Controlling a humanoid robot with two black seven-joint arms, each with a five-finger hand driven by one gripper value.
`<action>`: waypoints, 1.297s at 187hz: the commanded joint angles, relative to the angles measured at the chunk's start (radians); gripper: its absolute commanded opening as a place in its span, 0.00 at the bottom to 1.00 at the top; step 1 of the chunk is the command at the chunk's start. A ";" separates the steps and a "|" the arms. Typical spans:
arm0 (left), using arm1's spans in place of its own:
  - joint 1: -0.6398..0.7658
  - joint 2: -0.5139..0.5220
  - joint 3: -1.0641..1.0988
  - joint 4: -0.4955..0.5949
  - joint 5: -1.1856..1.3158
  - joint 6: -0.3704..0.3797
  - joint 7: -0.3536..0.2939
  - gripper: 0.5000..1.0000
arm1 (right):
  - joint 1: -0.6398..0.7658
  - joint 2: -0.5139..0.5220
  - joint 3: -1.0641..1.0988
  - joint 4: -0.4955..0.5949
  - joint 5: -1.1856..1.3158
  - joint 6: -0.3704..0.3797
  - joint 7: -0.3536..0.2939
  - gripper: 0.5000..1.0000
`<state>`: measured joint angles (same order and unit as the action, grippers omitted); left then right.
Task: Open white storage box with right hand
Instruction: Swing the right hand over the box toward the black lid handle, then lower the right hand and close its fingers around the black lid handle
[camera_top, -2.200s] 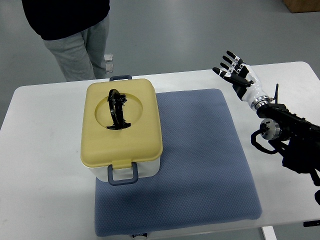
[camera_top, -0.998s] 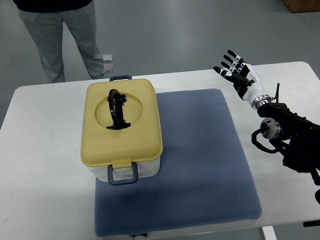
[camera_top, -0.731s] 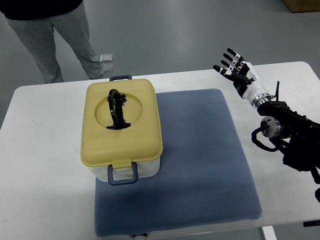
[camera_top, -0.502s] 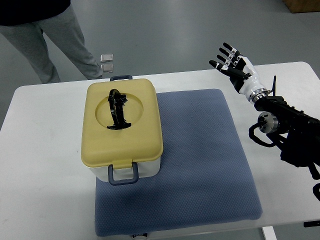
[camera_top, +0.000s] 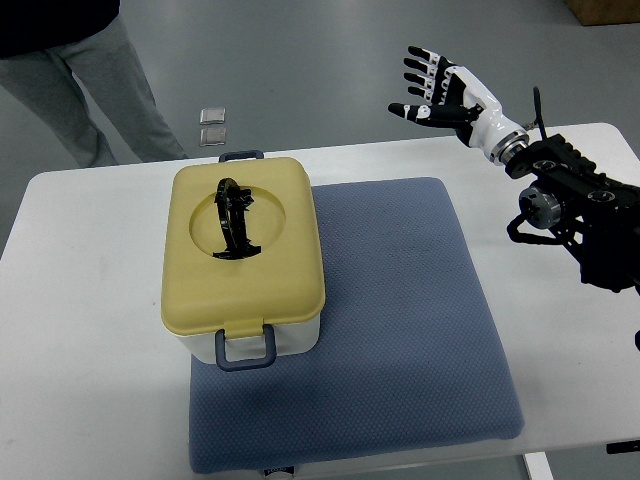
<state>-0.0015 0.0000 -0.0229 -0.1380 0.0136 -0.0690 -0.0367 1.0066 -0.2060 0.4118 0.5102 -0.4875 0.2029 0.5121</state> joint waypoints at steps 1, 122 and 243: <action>0.000 0.000 0.000 0.000 0.000 0.000 0.000 1.00 | 0.058 -0.006 -0.008 0.037 -0.163 0.003 0.003 0.85; 0.000 0.000 0.000 0.000 0.000 0.000 0.000 1.00 | 0.464 0.010 -0.283 0.290 -0.776 0.138 0.089 0.84; 0.000 0.000 0.000 0.000 0.000 0.000 -0.002 1.00 | 0.566 0.119 -0.426 0.372 -0.993 0.124 0.099 0.78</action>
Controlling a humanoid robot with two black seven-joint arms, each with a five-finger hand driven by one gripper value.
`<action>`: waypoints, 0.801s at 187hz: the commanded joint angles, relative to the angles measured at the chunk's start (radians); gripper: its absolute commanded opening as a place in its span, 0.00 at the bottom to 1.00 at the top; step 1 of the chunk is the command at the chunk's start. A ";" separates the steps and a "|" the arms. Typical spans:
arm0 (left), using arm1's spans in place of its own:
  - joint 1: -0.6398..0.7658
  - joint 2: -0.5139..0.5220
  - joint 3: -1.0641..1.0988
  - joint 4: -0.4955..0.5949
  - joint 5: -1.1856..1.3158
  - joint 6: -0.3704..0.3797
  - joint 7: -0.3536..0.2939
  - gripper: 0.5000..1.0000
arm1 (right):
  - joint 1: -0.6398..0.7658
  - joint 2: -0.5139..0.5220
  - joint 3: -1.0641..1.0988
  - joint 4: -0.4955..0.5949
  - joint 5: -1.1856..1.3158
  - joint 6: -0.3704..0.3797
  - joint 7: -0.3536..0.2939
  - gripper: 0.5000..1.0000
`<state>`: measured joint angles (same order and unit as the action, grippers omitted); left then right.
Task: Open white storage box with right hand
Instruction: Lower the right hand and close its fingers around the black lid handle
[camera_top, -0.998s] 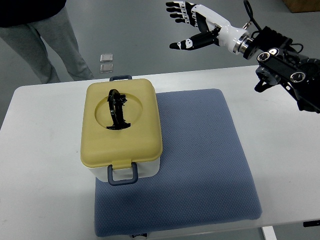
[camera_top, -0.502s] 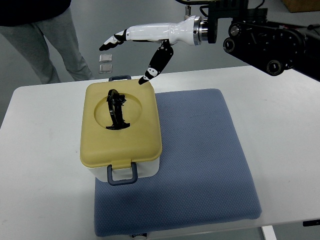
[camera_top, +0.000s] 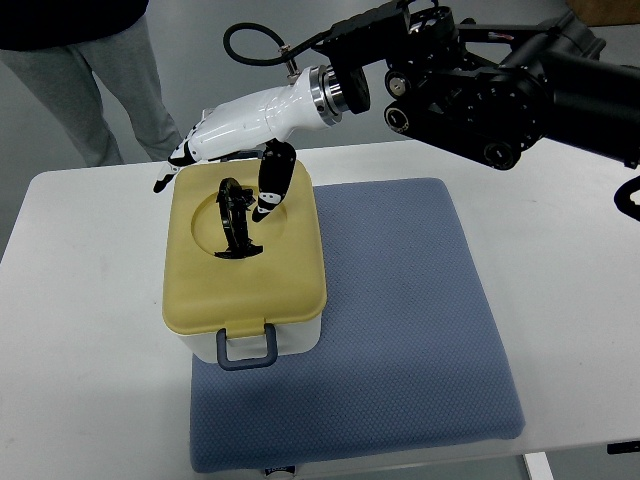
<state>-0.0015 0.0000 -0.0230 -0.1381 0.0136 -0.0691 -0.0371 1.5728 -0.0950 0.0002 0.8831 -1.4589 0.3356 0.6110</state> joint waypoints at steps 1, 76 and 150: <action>0.000 0.000 0.000 0.000 0.000 0.000 -0.001 1.00 | -0.001 0.008 -0.014 -0.001 -0.021 -0.009 0.000 0.77; 0.000 0.000 0.000 0.000 -0.001 0.000 0.000 1.00 | 0.004 0.023 -0.016 -0.001 -0.051 -0.033 0.000 0.57; 0.000 0.000 0.000 0.000 0.000 0.000 0.000 1.00 | 0.021 0.017 -0.014 0.000 -0.051 -0.033 0.000 0.39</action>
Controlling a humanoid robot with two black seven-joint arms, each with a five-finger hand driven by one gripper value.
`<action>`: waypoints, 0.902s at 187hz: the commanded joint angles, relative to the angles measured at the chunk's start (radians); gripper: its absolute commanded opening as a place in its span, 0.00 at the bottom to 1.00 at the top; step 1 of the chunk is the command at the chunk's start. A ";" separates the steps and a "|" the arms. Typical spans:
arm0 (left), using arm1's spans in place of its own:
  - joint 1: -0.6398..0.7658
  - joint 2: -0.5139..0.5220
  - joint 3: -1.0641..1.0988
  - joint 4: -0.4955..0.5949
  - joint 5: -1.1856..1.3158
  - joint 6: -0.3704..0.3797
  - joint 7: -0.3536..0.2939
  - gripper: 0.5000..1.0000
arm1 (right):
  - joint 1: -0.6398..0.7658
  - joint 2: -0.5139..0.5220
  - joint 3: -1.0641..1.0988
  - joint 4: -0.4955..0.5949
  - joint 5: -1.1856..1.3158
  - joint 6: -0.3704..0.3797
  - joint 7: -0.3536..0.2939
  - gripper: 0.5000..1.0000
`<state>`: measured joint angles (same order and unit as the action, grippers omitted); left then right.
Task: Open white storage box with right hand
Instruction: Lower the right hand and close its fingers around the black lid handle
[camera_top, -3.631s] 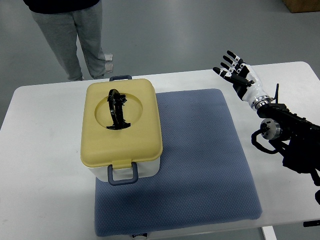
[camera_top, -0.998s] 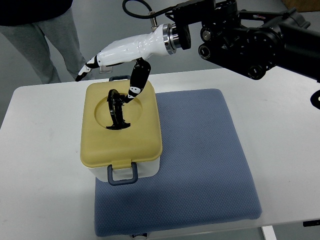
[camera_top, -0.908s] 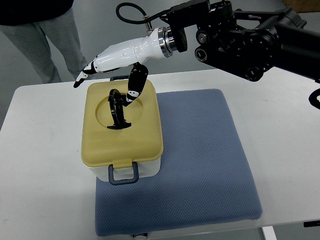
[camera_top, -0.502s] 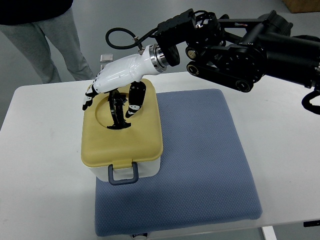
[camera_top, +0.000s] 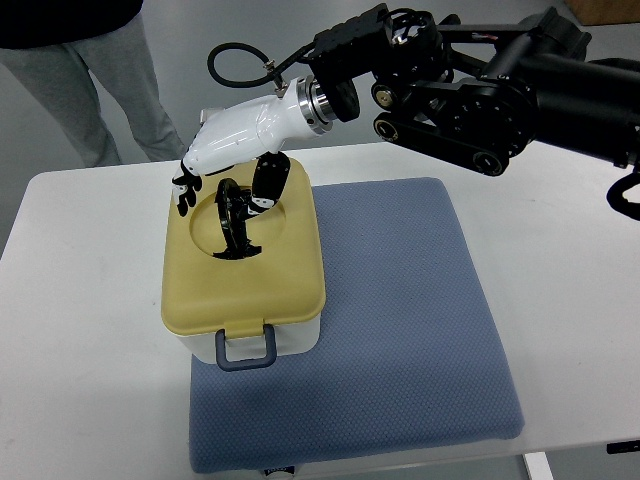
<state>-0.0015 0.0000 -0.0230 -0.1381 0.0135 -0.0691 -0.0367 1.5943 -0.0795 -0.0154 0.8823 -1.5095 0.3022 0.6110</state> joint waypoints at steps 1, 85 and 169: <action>0.000 0.000 0.000 0.000 0.000 0.000 0.000 1.00 | -0.001 0.001 0.002 0.000 0.000 0.000 0.000 0.39; 0.000 0.000 -0.002 0.000 0.000 0.000 0.000 1.00 | -0.011 0.009 0.003 0.000 0.002 0.000 0.000 0.39; 0.000 0.000 0.000 0.000 0.000 0.000 0.000 1.00 | -0.007 0.007 0.005 0.000 0.003 0.005 0.000 0.00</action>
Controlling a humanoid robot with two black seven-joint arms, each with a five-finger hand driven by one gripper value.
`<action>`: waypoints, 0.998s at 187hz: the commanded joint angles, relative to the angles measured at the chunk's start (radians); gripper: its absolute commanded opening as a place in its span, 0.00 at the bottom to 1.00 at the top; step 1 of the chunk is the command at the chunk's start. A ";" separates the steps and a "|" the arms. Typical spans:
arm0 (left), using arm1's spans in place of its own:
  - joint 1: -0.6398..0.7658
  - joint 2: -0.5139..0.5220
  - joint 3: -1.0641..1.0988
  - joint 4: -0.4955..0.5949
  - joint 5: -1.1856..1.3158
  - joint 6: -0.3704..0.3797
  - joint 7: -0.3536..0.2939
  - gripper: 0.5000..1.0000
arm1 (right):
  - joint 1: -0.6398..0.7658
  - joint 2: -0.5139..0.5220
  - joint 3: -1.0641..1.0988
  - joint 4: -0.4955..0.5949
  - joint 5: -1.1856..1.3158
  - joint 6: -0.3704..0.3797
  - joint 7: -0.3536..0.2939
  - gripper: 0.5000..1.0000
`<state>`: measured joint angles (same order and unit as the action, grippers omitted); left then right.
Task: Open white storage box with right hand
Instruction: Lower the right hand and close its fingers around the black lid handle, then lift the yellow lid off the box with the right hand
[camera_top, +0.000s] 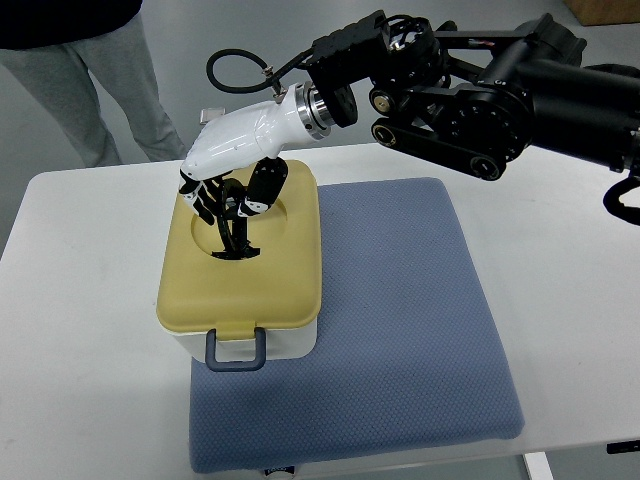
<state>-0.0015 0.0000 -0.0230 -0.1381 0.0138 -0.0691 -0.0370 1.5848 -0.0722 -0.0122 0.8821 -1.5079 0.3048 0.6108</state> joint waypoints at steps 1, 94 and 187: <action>0.000 0.000 0.000 0.000 0.000 0.000 0.000 1.00 | 0.003 0.000 0.001 0.000 0.001 0.002 0.000 0.00; 0.000 0.000 0.000 0.000 0.000 0.000 0.000 1.00 | 0.017 -0.037 0.017 -0.006 0.072 0.017 0.000 0.00; 0.000 0.000 0.000 0.000 0.000 0.000 -0.001 1.00 | 0.011 -0.301 0.048 -0.031 0.230 0.036 0.000 0.00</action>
<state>-0.0015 0.0000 -0.0230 -0.1381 0.0136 -0.0691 -0.0369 1.5978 -0.3167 0.0334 0.8613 -1.2898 0.3414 0.6108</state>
